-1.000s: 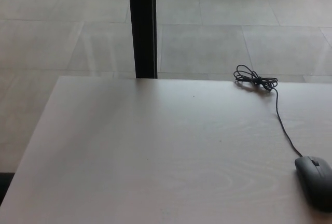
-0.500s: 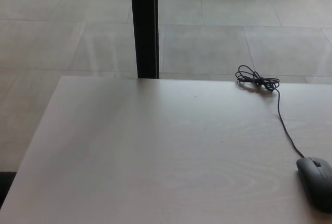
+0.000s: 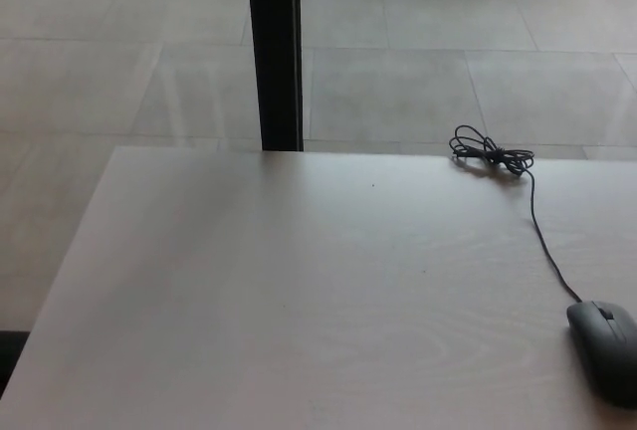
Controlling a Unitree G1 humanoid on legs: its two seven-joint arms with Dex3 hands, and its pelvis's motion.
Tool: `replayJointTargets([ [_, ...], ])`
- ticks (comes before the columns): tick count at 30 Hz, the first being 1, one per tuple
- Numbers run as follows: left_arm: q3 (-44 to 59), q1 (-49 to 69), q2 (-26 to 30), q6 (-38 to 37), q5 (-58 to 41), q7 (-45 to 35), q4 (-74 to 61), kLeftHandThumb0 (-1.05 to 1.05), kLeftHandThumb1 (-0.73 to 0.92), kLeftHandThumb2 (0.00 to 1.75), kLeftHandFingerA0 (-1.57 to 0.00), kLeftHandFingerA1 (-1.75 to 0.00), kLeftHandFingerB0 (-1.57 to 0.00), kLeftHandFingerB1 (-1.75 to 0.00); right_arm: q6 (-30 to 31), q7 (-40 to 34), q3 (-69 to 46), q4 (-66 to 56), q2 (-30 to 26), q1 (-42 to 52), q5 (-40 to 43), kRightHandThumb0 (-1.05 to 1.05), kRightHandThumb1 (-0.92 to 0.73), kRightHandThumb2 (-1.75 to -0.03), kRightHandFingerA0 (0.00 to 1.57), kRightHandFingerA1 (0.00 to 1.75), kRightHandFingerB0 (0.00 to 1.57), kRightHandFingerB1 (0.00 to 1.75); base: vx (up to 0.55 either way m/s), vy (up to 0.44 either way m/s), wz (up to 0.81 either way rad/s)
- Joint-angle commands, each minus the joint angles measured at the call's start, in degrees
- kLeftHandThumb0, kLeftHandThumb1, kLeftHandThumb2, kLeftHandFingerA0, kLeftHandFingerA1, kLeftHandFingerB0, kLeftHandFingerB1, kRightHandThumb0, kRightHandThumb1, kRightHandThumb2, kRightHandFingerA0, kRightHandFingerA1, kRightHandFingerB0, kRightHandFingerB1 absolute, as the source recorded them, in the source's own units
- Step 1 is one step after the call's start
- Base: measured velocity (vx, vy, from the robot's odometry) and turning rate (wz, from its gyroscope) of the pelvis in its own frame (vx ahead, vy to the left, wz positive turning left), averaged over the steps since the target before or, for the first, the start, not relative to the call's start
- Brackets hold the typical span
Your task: The robot uses its right fingers to click on the left button of the black mouse placed on the table.
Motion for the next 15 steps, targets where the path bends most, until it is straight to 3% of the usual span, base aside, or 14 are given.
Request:
replayJointTargets([
  [1, 0.3, 0.6, 0.1, 0.0, -0.8, 0.0, 0.0, -0.99, 0.92, 0.87, -0.51, -0.69, -0.35, -0.47, -1.4, 0.5, 1.4, 1.3, -0.9, 1.2, 3.9, -0.67, -0.92, -0.70, 0.54, 0.49, 0.21, 0.32, 0.00, 0.000, 0.00],
  [2, 0.2, 0.6, 0.1, -0.2, -0.7, 0.0, 0.2, -0.96, 0.86, 1.25, -0.61, -0.81, -0.31, -0.54, -1.6, 1.0, 1.9, 0.5, -0.7, 1.8, 4.3, -0.68, -0.77, -1.03, 0.63, 0.67, 0.12, 0.43, 0.00, 0.000, 0.00],
  [3, 0.1, 0.6, 0.1, -0.3, -0.6, 0.0, 0.2, -0.96, 0.86, 1.25, -0.61, -0.81, -0.31, -0.54, -1.5, 1.0, 2.2, 0.2, -0.7, 2.0, 4.7, -0.68, -0.77, -1.03, 0.63, 0.67, 0.12, 0.43, 0.00, 0.000, 0.00],
  [4, 0.3, 0.5, 0.1, -0.3, -0.8, 0.0, 0.3, -0.93, 0.82, 1.22, -0.46, -0.69, -0.29, -0.53, -1.6, 0.9, 2.9, 0.8, -1.1, 2.1, 4.5, -0.68, -0.79, -1.02, 0.67, 0.70, 0.19, 0.45, 0.00, 0.000, 0.00],
  [6, 0.4, 0.2, 0.2, -0.1, -1.0, 0.1, 0.4, -0.93, 0.82, 1.22, -0.46, -0.69, -0.29, -0.53, -2.0, 0.8, 4.1, 1.7, -1.6, 2.2, 4.4, -0.68, -0.79, -1.02, 0.67, 0.70, 0.19, 0.45, 0.00, 0.000, 0.00],
  [7, 0.3, 0.1, 0.3, 0.0, -0.9, 0.4, 0.4, -0.94, 0.83, 1.23, -0.51, -0.71, -0.30, -0.53, -3.5, 1.7, 4.7, 1.9, -1.4, 2.7, 4.7, -0.49, -0.67, -1.10, 0.44, 0.63, 0.02, 0.43, 0.00, 0.000, 0.00],
  [8, 0.3, 0.0, 0.4, 0.0, -0.8, 0.5, 0.4, -0.94, 0.83, 1.23, -0.51, -0.71, -0.30, -0.53, -3.8, 1.7, 4.9, 1.9, -1.4, 2.9, 5.0, -0.49, -0.67, -1.10, 0.44, 0.63, 0.02, 0.43, 0.00, 0.000, 0.00],
  [9, 0.0, 0.3, 0.3, -0.4, -0.6, 0.0, 0.1, -1.00, 0.91, 0.88, -0.51, -0.67, -0.34, -0.46, -3.5, 1.2, 5.2, 1.4, -1.2, 3.1, 5.1, -0.69, -0.87, -0.71, 0.52, 0.50, 0.20, 0.34, 0.00, 0.000, 0.00],
  [10, 0.0, 0.2, 0.5, -0.1, -0.7, -0.1, 0.2, -0.92, 0.83, 1.24, -0.59, -0.74, -0.31, -0.53, -3.4, 0.5, 5.9, 1.5, -1.3, 3.1, 4.6, -0.68, -0.78, -1.03, 0.70, 0.79, 0.27, 0.49, 0.00, 0.000, 0.00],
  [11, 0.1, 0.2, 0.5, 0.1, -0.8, -0.1, 0.3, -0.92, 0.83, 1.24, -0.59, -0.74, -0.31, -0.53, -3.4, 0.2, 6.4, 1.5, -1.4, 3.1, 4.4, -0.68, -0.78, -1.03, 0.70, 0.79, 0.27, 0.49, 0.00, 0.000, 0.00],
  [12, 0.2, 0.1, 0.6, 0.4, -0.9, 0.0, 0.3, -0.96, 0.86, 1.25, -0.53, -0.71, -0.30, -0.52, -3.2, 0.2, 6.8, 1.5, -1.6, 3.2, 4.7, -0.67, -0.79, -1.04, 0.51, 0.63, 0.14, 0.43, 0.00, 0.000, 0.00],
  [13, 0.2, 0.0, 0.5, 0.3, -0.9, 0.5, 0.3, -0.89, 0.81, 1.22, -0.67, -0.82, -0.32, -0.54, -3.0, 0.5, 6.9, 1.3, -1.5, 3.3, 5.2, -0.69, -0.88, -0.71, 0.50, 0.49, 0.14, 0.31, 0.00, 0.000, 0.00],
  [15, 0.2, 0.1, 0.5, 0.1, -0.9, 0.7, 0.3, -0.89, 0.81, 1.22, -0.67, -0.82, -0.32, -0.54, -3.1, 0.5, 7.2, 1.0, -1.6, 3.7, 5.7, -0.69, -0.88, -0.71, 0.50, 0.49, 0.14, 0.31, 0.00, 0.000, 0.00],
])
